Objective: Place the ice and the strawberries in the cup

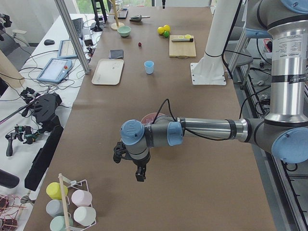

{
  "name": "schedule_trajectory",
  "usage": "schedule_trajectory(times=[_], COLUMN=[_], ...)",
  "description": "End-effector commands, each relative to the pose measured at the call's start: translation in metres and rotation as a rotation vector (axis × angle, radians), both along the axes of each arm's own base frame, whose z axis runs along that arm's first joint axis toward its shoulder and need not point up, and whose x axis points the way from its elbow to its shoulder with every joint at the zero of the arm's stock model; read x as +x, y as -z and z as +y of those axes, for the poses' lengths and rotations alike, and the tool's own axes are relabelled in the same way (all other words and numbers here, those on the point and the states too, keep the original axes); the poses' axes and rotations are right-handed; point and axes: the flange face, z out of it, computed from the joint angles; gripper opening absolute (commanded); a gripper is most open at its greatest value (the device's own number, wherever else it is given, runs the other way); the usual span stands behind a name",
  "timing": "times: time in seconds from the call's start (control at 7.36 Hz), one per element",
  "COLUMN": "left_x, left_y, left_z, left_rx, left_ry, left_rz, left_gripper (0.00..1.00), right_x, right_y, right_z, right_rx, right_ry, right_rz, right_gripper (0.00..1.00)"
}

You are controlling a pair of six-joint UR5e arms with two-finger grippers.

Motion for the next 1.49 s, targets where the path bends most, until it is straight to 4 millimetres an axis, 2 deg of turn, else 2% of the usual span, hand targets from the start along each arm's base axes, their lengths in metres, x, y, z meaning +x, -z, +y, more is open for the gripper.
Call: schedule_trajectory(times=[0.0, 0.68, 0.82, 0.95, 1.22, 1.36], left_x=[0.0, 0.004, 0.011, 0.012, 0.014, 0.018], left_y=[0.0, 0.004, 0.003, 0.005, 0.01, 0.013], left_z=[0.0, -0.005, -0.006, -0.007, -0.011, -0.011], left_rx=[0.001, 0.022, 0.049, 0.061, 0.069, 0.071], left_ry=[-0.001, -0.01, -0.026, -0.027, -0.024, -0.02], left_rz=[0.0, -0.001, 0.0, 0.0, 0.032, 0.081], left_gripper=[0.98, 0.98, 0.98, 0.98, 0.98, 0.98], right_x=[0.0, 0.0, 0.003, 0.005, 0.035, 0.056], right_y=[0.001, 0.005, 0.015, 0.017, 0.033, 0.042], right_z=[-0.001, -0.008, -0.013, -0.015, -0.021, -0.027], right_rx=[0.012, 0.017, 0.033, 0.038, 0.067, 0.15], right_ry=[0.002, -0.005, -0.018, -0.026, -0.112, -0.161], right_rz=[0.004, 0.002, -0.018, -0.024, -0.1, -0.096], right_gripper=[1.0, 1.0, 1.0, 1.0, 1.0, 1.0])
